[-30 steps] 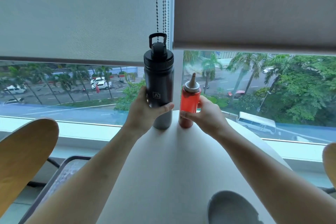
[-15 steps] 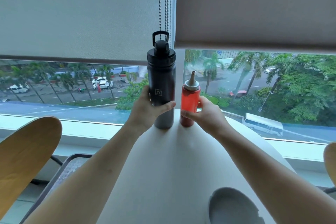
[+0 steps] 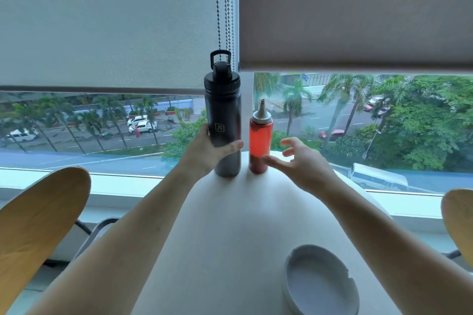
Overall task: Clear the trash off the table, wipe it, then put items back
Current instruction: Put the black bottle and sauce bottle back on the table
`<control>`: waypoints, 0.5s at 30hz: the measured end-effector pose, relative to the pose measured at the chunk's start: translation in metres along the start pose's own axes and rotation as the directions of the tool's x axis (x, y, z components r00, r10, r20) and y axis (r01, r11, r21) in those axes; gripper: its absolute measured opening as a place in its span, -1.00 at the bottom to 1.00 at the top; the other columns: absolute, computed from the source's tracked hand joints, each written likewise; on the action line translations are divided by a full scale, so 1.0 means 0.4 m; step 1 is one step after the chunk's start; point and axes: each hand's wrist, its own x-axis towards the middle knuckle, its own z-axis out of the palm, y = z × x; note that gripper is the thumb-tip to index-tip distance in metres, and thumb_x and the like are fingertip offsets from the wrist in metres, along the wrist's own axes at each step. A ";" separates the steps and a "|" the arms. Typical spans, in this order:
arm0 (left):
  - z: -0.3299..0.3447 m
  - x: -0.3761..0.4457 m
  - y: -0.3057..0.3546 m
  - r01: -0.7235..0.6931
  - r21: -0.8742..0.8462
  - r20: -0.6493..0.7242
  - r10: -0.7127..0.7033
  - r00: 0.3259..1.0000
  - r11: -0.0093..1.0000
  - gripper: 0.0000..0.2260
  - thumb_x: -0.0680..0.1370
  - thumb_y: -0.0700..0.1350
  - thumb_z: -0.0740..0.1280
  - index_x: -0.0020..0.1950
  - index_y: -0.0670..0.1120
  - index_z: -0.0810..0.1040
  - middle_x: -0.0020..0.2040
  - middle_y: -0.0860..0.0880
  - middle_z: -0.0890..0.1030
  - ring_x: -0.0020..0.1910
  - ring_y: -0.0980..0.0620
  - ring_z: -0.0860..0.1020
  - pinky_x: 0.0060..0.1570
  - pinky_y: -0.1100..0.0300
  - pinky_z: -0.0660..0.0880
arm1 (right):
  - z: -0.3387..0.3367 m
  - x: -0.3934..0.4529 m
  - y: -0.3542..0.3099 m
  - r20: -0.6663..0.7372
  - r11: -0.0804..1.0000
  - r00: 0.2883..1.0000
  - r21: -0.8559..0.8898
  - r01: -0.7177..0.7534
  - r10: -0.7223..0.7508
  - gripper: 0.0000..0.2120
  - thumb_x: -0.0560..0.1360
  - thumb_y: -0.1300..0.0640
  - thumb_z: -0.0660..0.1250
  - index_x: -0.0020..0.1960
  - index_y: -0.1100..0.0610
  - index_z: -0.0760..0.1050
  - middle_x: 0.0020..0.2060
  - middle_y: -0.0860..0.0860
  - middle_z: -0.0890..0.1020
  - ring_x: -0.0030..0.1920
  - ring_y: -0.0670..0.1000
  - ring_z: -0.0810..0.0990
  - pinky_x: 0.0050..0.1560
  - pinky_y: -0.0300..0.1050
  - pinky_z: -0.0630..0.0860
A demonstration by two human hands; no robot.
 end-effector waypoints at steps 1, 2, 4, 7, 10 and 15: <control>-0.004 -0.002 0.001 0.023 0.027 0.020 -0.023 1.000 0.999 -0.25 0.29 0.35 0.54 0.34 0.07 0.39 0.21 0.17 0.61 0.22 0.07 0.59 0.23 0.07 0.49 | -0.010 -0.016 0.004 -0.008 1.000 1.000 -0.001 0.001 -0.001 -0.22 0.39 -0.47 0.29 0.44 -0.02 0.37 0.20 -0.04 0.62 0.20 0.03 0.58 0.12 -0.01 0.53; -0.009 -0.006 0.002 0.057 0.079 0.038 -0.060 0.997 0.995 -0.13 0.22 0.46 0.50 0.38 0.06 0.38 0.26 0.14 0.60 0.25 0.03 0.58 0.28 0.01 0.48 | -0.019 -0.032 0.007 -0.012 1.000 1.000 -0.002 0.003 -0.003 -0.23 0.40 -0.49 0.24 0.42 -0.02 0.39 0.19 -0.05 0.63 0.19 0.03 0.59 0.13 -0.01 0.53; -0.022 -0.019 0.007 0.100 0.198 0.052 -0.112 0.992 0.975 0.10 0.10 0.63 0.38 0.48 0.04 0.35 0.36 0.09 0.56 0.32 -0.04 0.54 0.32 -0.05 0.47 | -0.036 -0.069 0.014 -0.011 1.000 1.000 -0.010 0.009 -0.009 -0.27 0.42 -0.51 0.17 0.37 -0.03 0.44 0.17 -0.08 0.65 0.16 0.01 0.60 0.15 0.00 0.53; -0.033 -0.067 0.037 0.149 0.328 0.068 -0.181 0.981 0.933 -0.11 0.27 0.59 0.31 0.24 -0.13 0.46 0.13 0.06 0.53 0.16 -0.11 0.53 0.08 0.08 0.42 | -0.055 -0.126 0.031 -0.016 1.000 1.000 -0.004 0.016 -0.016 -0.33 0.44 -0.51 0.15 0.30 -0.05 0.50 0.12 -0.12 0.66 0.11 -0.03 0.61 0.16 -0.01 0.54; -0.032 -0.124 0.068 0.107 0.418 0.095 -0.160 0.983 0.902 -0.32 0.39 0.55 0.19 -0.12 -0.10 0.39 -0.18 -0.05 0.44 -0.14 -0.08 0.46 -0.16 0.07 0.33 | -0.066 -0.181 0.052 -0.043 1.000 0.999 0.004 0.024 -0.024 -0.33 0.41 -0.56 0.13 0.24 -0.09 0.53 0.07 -0.17 0.67 0.09 -0.07 0.63 0.16 -0.01 0.55; 0.014 -0.231 0.094 -0.110 0.315 0.169 0.059 0.984 0.943 -0.38 0.51 0.44 0.17 -0.24 -0.15 0.41 -0.33 -0.01 0.41 -0.33 0.00 0.40 -0.29 0.08 0.28 | -0.070 -0.267 0.084 -0.076 1.000 0.997 -0.004 0.025 -0.025 -0.38 0.44 -0.52 0.14 0.17 -0.09 0.57 0.02 -0.17 0.68 0.04 -0.08 0.65 0.16 -0.01 0.55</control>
